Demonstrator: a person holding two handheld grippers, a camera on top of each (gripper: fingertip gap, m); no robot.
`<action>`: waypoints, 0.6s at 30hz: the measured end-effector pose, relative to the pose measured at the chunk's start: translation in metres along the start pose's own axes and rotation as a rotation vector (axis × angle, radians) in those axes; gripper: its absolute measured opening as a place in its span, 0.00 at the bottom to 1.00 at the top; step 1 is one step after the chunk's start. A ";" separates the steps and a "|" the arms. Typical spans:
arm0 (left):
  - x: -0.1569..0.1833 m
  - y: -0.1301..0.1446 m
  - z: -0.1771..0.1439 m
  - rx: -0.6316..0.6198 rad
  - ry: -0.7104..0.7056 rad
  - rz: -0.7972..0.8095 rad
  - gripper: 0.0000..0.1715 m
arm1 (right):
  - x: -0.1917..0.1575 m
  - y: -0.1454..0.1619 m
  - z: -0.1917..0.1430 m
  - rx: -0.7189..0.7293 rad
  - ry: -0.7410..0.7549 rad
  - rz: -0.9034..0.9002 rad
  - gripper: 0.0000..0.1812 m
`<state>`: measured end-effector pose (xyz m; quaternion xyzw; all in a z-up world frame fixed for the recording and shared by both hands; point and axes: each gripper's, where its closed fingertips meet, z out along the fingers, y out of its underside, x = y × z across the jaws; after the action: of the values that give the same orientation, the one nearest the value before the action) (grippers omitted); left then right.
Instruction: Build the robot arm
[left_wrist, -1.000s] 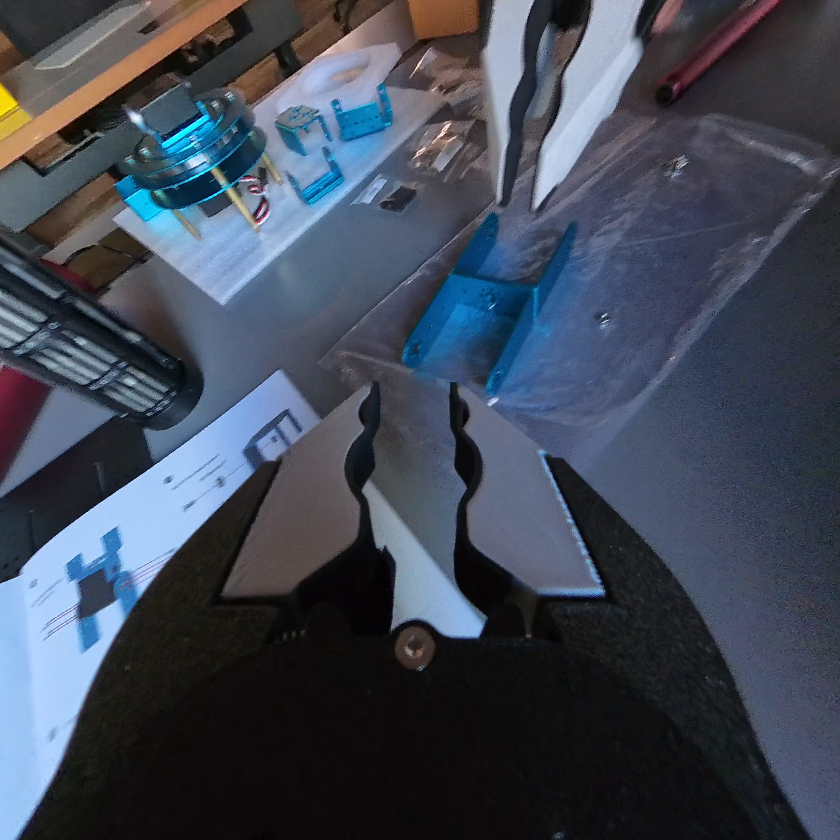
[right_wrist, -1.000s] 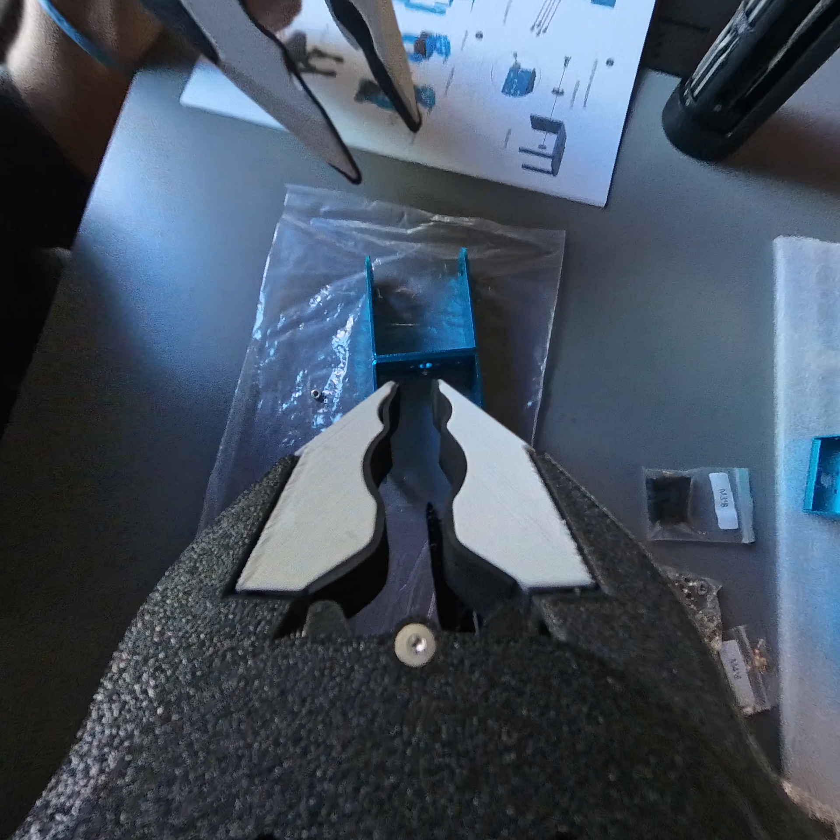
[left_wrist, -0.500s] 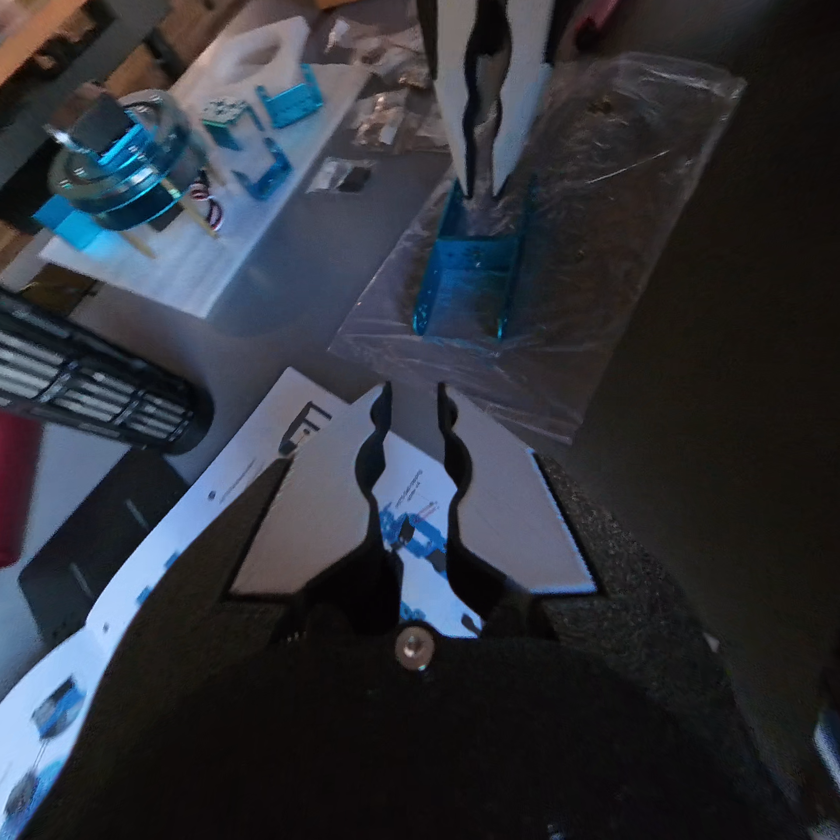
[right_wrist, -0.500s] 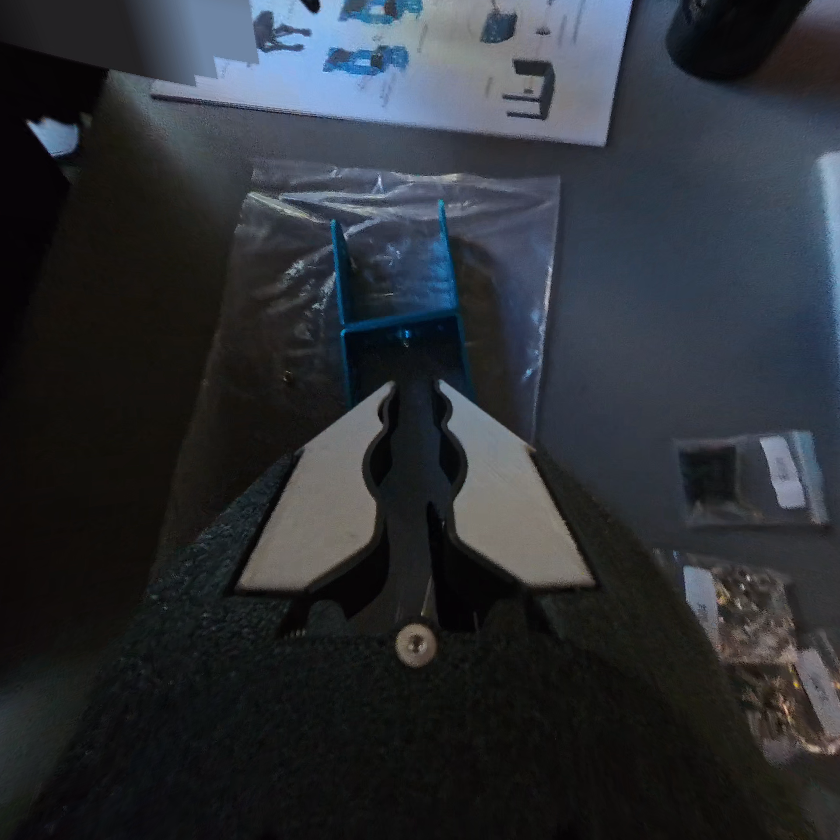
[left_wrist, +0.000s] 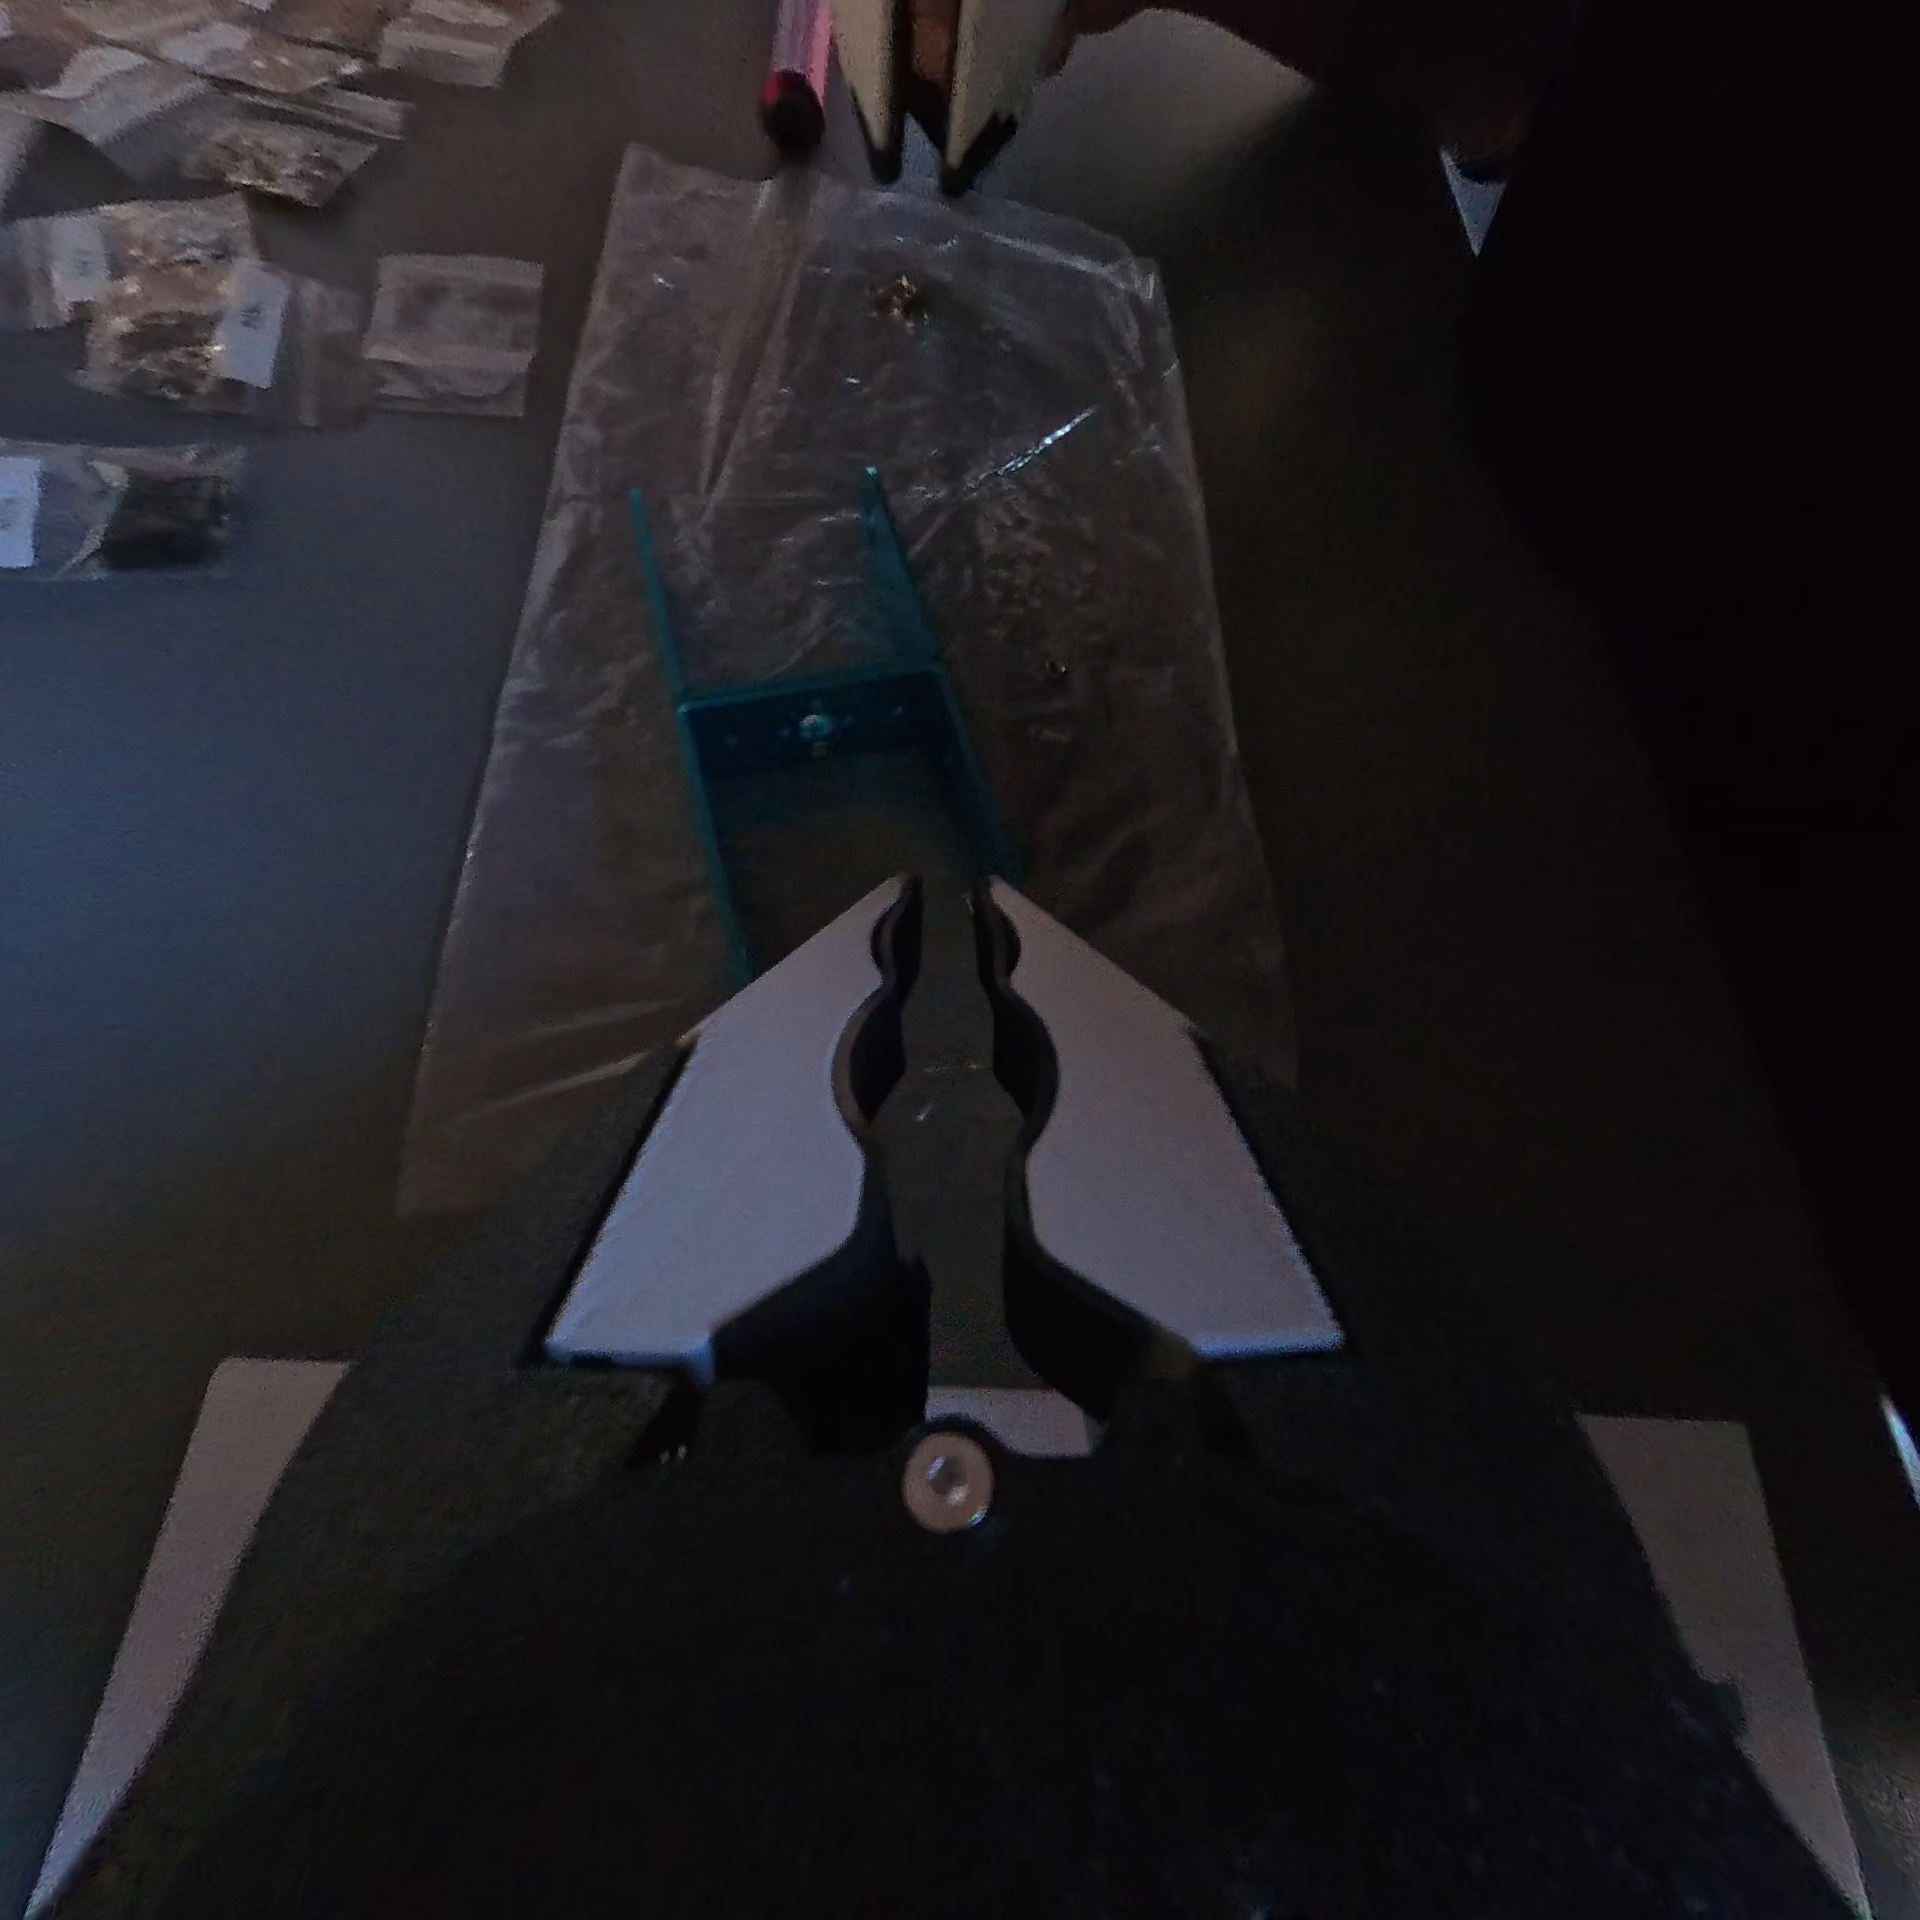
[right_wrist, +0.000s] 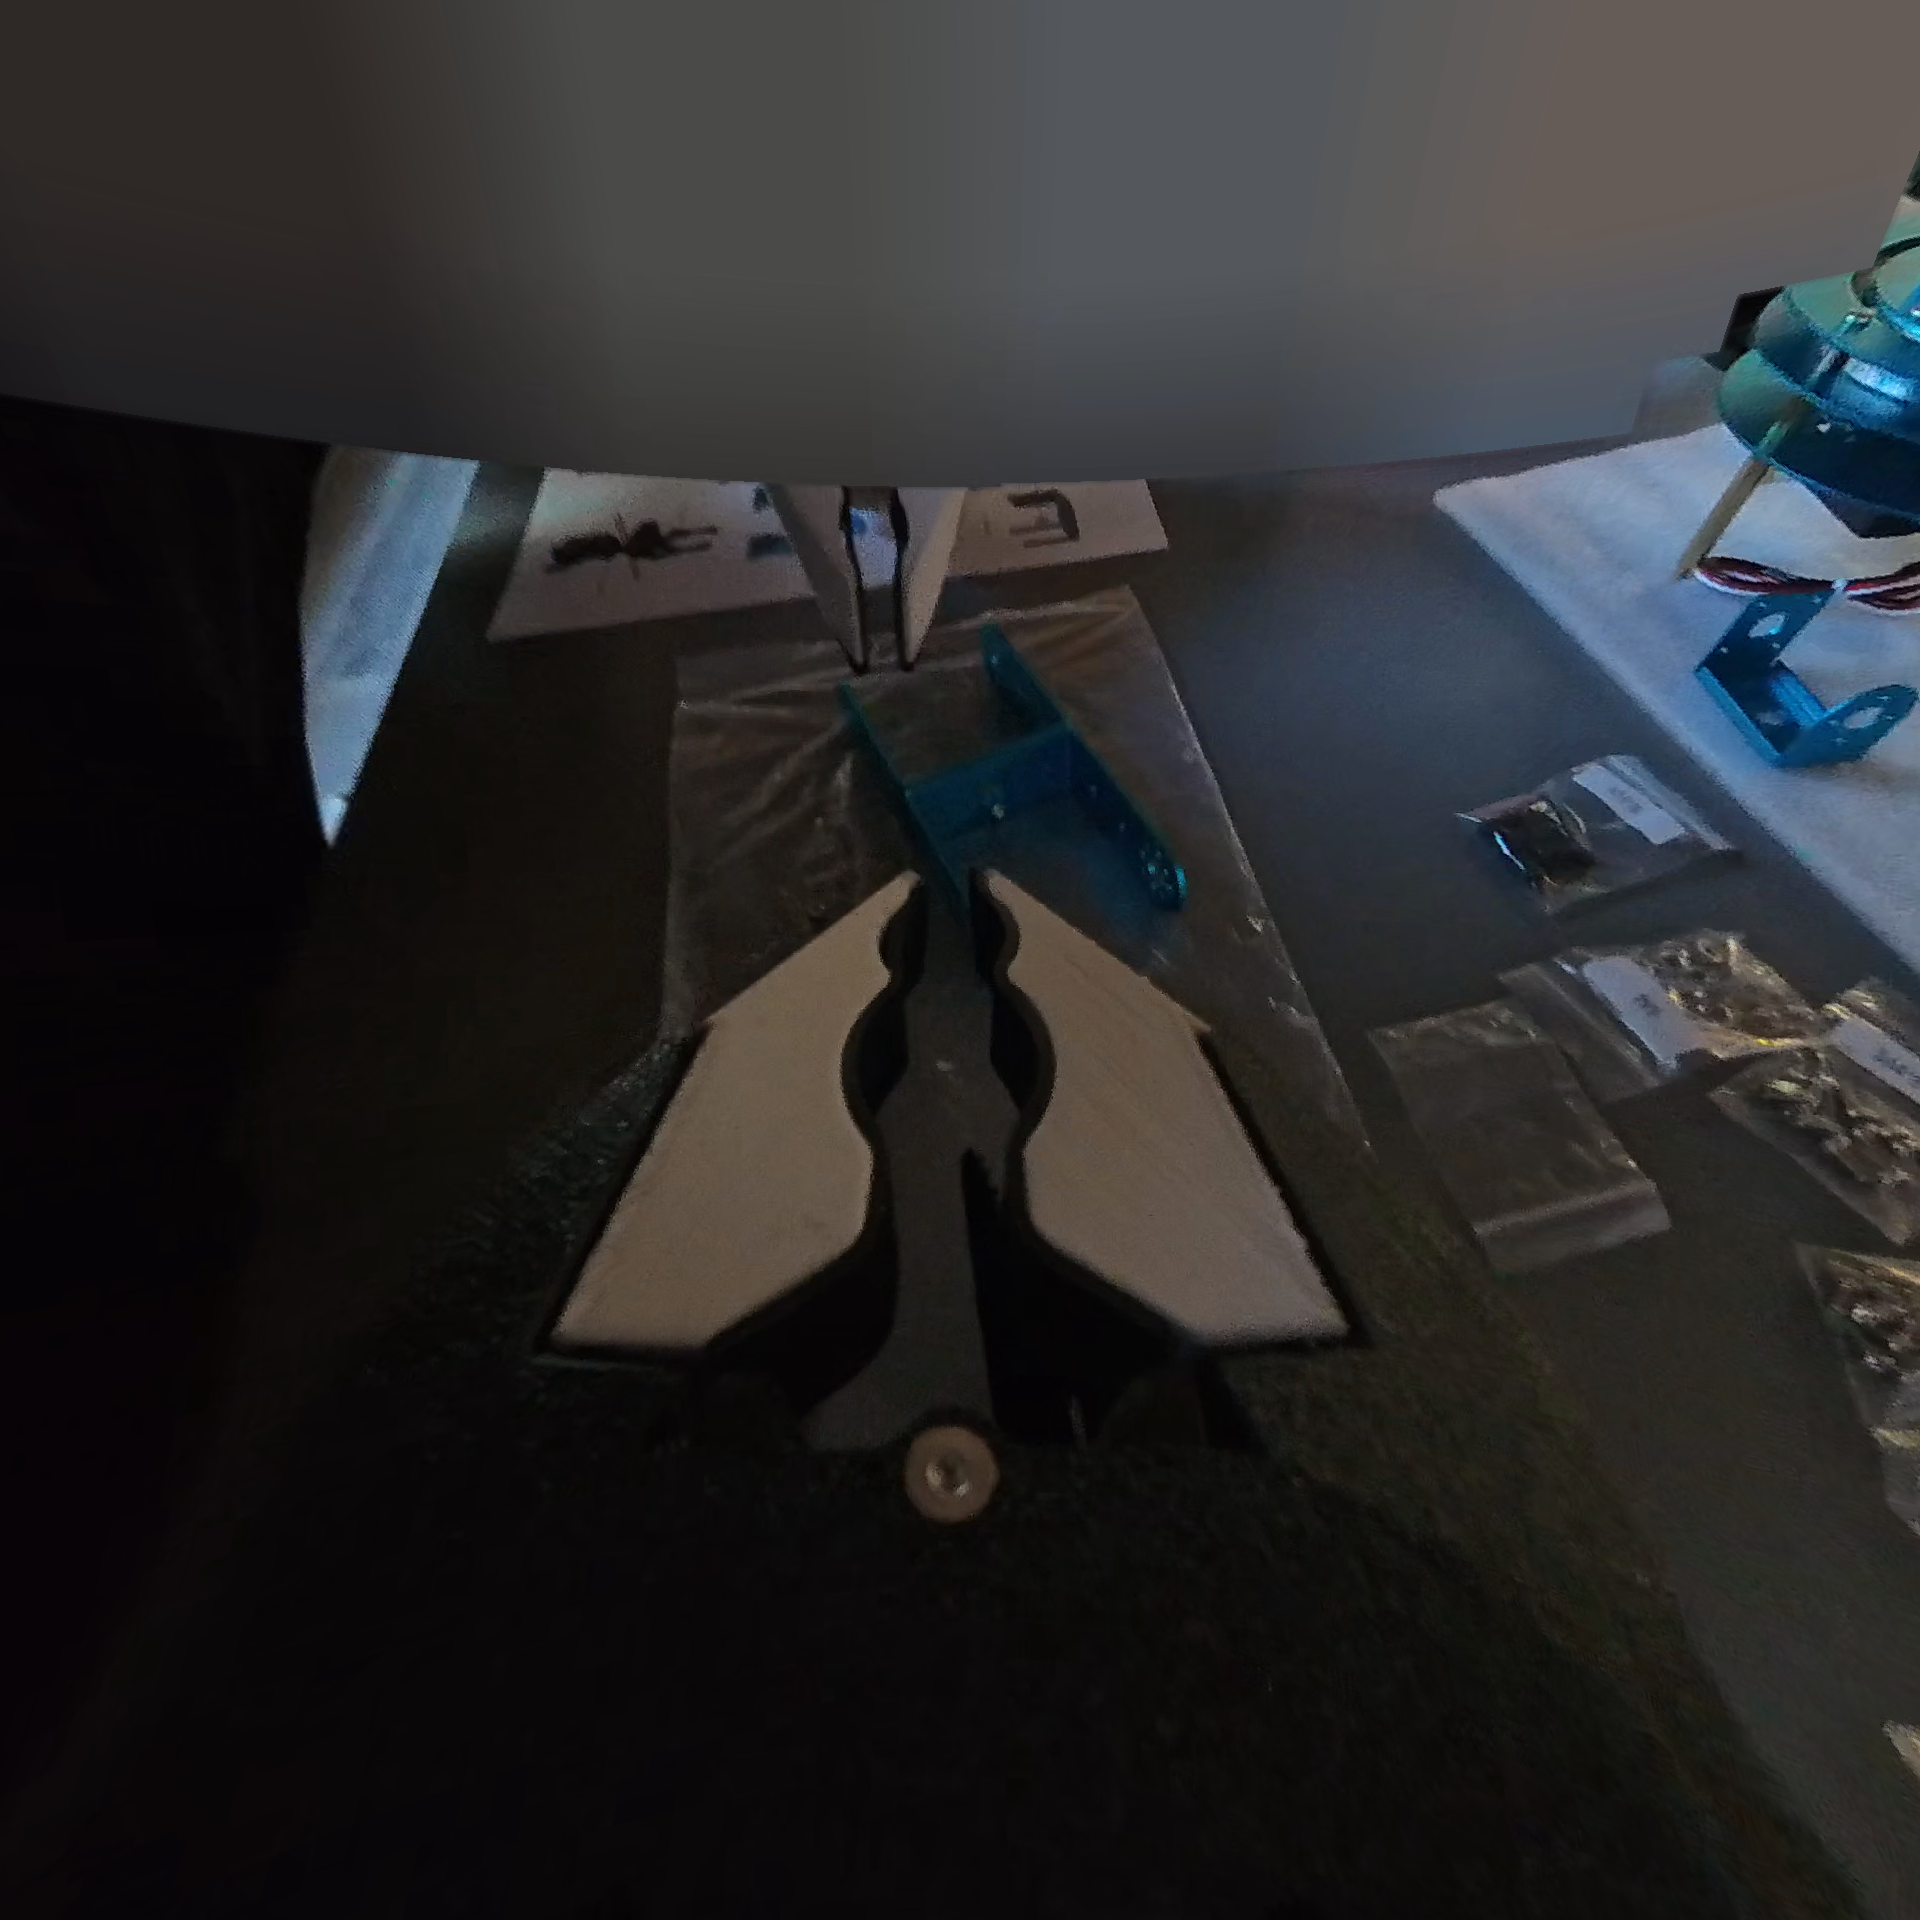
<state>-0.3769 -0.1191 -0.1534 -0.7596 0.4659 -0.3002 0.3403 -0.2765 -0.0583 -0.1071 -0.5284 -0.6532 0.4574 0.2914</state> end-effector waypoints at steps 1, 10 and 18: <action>0.000 0.001 0.003 -0.019 -0.006 0.017 0.05 | 0.002 0.004 0.001 -0.022 0.010 -0.019 0.03; 0.001 0.001 0.018 -0.083 0.072 0.106 0.04 | -0.005 -0.004 -0.001 0.033 -0.070 0.041 0.03; 0.009 0.011 0.020 -0.171 0.176 0.176 0.05 | -0.006 -0.003 0.000 0.042 -0.108 0.080 0.04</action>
<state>-0.3633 -0.1264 -0.1729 -0.7128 0.5825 -0.2941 0.2572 -0.2762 -0.0640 -0.1039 -0.5223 -0.6366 0.5101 0.2483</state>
